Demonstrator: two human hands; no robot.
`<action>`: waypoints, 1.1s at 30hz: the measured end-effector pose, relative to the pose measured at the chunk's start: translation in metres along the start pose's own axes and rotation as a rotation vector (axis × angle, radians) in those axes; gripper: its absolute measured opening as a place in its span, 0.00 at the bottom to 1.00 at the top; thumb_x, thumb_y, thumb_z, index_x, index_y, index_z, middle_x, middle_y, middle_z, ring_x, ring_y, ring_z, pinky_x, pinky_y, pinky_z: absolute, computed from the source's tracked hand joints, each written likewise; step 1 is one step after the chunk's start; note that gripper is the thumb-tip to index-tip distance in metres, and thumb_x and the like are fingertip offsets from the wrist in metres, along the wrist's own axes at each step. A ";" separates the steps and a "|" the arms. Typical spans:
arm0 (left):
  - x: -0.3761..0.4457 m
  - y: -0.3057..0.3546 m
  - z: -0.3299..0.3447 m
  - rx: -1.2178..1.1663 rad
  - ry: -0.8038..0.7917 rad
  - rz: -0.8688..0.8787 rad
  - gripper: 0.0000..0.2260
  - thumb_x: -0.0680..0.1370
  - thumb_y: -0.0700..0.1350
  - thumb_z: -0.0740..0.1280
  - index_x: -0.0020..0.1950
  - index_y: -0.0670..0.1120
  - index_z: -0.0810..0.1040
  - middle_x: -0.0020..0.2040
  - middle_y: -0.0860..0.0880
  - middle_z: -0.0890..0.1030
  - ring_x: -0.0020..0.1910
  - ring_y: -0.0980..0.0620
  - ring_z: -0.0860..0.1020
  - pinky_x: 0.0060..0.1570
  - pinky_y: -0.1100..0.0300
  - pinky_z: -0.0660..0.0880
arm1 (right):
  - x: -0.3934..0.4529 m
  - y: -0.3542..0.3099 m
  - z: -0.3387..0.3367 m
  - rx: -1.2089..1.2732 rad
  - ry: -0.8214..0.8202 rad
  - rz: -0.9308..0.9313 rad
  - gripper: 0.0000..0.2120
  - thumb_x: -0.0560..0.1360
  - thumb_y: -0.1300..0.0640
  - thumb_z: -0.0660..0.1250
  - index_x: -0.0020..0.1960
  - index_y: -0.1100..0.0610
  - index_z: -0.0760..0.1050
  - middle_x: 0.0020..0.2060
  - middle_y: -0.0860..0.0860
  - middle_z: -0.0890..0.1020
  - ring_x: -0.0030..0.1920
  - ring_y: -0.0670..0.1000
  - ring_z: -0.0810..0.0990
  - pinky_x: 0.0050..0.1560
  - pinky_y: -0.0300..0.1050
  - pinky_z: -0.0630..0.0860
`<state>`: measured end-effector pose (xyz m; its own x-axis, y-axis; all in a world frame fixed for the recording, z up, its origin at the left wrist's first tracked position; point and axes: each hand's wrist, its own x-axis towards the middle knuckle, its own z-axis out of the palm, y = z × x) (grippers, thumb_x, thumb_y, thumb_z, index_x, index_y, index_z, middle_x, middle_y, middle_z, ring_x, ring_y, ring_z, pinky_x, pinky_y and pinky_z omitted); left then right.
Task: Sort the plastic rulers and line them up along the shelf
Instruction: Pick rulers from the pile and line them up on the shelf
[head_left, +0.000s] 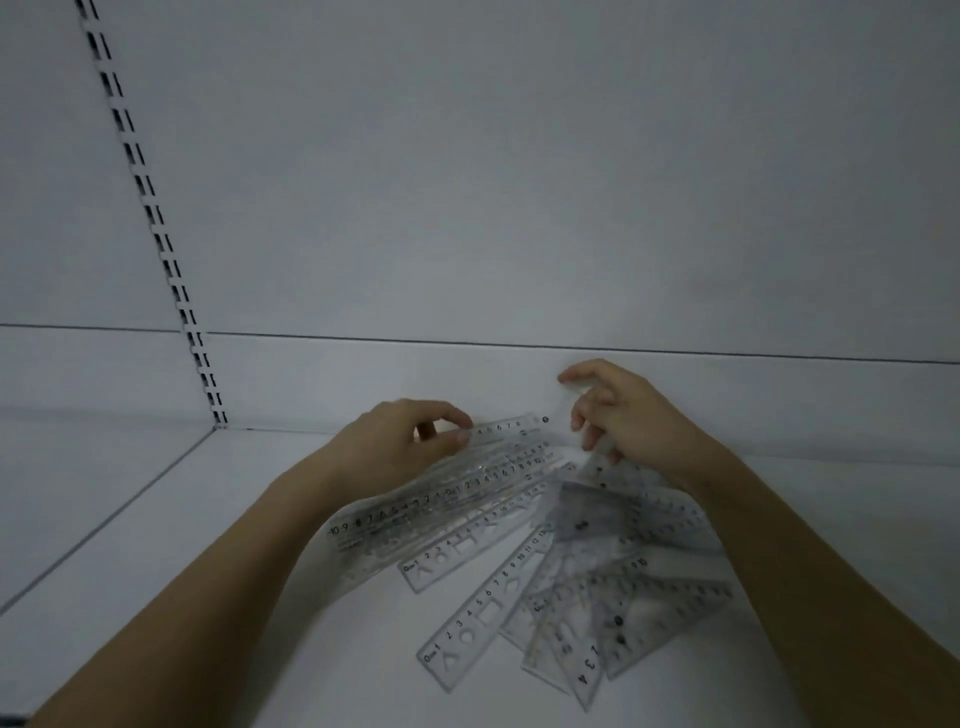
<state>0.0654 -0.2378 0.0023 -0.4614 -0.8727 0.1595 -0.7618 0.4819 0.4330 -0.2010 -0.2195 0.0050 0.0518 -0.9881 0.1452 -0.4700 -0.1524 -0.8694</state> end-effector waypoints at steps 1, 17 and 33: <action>-0.002 0.001 -0.001 0.024 0.001 -0.016 0.13 0.76 0.64 0.61 0.59 0.64 0.75 0.43 0.59 0.77 0.40 0.60 0.75 0.43 0.61 0.71 | 0.000 -0.001 0.001 -0.012 -0.002 -0.015 0.15 0.81 0.64 0.55 0.60 0.49 0.73 0.39 0.53 0.79 0.33 0.49 0.77 0.26 0.40 0.70; -0.129 -0.043 -0.067 0.243 0.222 -0.283 0.16 0.75 0.56 0.68 0.63 0.59 0.74 0.48 0.62 0.72 0.41 0.63 0.71 0.43 0.63 0.68 | -0.009 -0.071 0.081 -0.207 -0.233 -0.271 0.24 0.69 0.48 0.76 0.60 0.49 0.71 0.48 0.43 0.80 0.37 0.41 0.75 0.39 0.37 0.69; -0.372 -0.191 -0.195 0.228 0.339 -0.478 0.15 0.76 0.54 0.69 0.62 0.57 0.74 0.52 0.59 0.75 0.47 0.59 0.75 0.49 0.61 0.75 | -0.042 -0.238 0.340 -0.265 -0.390 -0.488 0.21 0.68 0.43 0.75 0.58 0.46 0.76 0.47 0.42 0.81 0.36 0.39 0.75 0.39 0.36 0.69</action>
<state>0.4712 -0.0199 0.0333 0.0953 -0.9541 0.2839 -0.9432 0.0046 0.3323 0.2083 -0.1496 0.0457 0.6036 -0.7512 0.2671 -0.5097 -0.6212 -0.5953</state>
